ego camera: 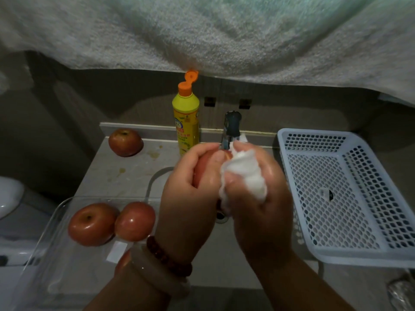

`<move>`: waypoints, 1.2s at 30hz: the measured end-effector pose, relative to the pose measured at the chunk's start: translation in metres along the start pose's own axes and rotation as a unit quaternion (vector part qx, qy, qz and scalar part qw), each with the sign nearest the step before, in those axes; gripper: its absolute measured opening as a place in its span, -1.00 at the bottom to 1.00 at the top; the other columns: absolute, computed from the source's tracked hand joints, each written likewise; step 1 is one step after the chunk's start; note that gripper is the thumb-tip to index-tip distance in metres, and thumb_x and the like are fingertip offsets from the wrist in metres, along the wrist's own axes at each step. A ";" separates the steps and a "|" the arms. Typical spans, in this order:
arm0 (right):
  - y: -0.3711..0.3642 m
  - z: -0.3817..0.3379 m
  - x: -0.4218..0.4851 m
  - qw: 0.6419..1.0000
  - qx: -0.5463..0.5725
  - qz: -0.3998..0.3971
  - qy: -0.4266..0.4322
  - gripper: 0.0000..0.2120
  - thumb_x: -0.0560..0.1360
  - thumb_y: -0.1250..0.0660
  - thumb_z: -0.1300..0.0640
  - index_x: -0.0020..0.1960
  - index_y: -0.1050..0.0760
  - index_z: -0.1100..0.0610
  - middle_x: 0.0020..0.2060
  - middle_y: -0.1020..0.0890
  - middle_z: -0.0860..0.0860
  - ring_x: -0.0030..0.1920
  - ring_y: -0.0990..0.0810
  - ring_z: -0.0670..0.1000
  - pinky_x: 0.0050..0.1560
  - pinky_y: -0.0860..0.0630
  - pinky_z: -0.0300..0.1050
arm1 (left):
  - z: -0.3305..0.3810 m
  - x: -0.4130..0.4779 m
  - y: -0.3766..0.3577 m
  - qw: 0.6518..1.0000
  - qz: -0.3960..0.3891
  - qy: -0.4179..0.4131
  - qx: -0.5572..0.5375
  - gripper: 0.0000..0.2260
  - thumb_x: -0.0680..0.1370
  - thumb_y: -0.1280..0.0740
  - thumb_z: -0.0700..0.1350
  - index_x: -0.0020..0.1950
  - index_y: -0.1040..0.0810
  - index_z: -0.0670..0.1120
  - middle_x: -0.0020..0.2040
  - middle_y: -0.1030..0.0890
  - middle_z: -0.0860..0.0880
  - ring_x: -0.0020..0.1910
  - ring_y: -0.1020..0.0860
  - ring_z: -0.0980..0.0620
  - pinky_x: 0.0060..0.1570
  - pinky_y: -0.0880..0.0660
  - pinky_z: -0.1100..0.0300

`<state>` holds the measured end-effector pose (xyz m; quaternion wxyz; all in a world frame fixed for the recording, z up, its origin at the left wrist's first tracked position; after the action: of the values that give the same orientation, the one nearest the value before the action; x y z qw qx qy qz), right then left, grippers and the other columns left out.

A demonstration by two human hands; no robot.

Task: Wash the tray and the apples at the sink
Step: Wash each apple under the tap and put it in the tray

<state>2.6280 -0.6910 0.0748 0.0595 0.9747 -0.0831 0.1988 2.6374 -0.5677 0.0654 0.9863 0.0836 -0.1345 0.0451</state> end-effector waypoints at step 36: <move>-0.007 -0.017 -0.016 0.978 -0.128 0.032 0.159 -0.67 0.56 -0.22 -0.09 0.21 -0.39 0.09 0.11 -0.53 0.13 0.17 -0.51 -0.08 0.19 -0.41 -0.28 | 0.001 0.005 0.001 0.973 0.018 0.149 -0.173 -0.51 0.19 -0.35 0.30 -0.02 -0.56 0.04 -0.02 -0.66 -0.03 -0.06 -0.65 0.02 -0.16 -0.60 0.13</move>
<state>2.6084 -0.6796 0.0834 0.1898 0.9117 -0.1288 0.3409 2.6420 -0.5663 0.0680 0.9938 -0.0986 0.0068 0.0503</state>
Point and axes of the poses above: each hand's wrist, its own x-axis towards the middle knuckle, its own y-axis out of the back of the hand, z = x × y, the point moved 8 cm from there along x, towards the middle knuckle
